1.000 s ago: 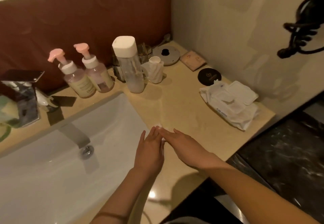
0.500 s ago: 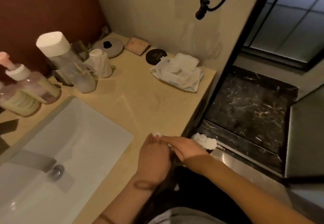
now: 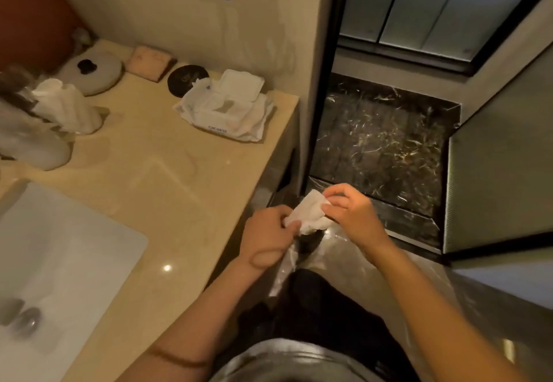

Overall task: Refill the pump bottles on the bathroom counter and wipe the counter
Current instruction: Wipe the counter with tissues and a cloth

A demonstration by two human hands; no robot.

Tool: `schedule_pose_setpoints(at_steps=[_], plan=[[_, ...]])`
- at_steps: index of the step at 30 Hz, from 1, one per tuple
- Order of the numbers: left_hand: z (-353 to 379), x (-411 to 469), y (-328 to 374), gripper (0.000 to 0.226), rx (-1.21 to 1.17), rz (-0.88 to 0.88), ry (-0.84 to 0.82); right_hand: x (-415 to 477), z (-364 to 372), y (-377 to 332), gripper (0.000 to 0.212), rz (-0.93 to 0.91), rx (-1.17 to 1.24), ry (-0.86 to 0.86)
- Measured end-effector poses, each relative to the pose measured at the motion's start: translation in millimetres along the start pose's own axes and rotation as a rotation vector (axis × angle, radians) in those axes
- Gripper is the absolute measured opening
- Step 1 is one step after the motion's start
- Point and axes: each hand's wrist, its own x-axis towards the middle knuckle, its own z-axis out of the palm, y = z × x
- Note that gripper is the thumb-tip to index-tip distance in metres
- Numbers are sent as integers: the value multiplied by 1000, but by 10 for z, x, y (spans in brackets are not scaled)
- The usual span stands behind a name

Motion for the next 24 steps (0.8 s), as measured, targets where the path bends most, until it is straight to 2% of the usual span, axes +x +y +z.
schedule_pose_setpoints(at_steps=[2,4,7,10,12,14,16,19,24], plan=[[175,174,60,15,-136,-125,-7,150,-170,105,17,73,-18,62],[301,274,105,11,-377,-318,30,210,-207,211,20,61,-58,118],[446,429,295,13,-683,-581,47,294,-224,326,27,-94,-205,118],[483,593,454,14,-886,-796,74,377,-234,418,27,-238,-276,10],[429,637,532,15,-965,-873,7,416,-263,514,33,-371,-369,-66],[407,691,550,21,-934,-850,-98,532,-330,572,34,-376,-358,-110],[434,739,505,29,-928,-837,-141,677,-369,592,31,-247,-280,-119],[520,762,405,38,-949,-861,-130,915,-377,771,25,66,-114,-100],[597,696,296,29,-995,-910,-38,1330,-324,1072,13,584,81,121]])
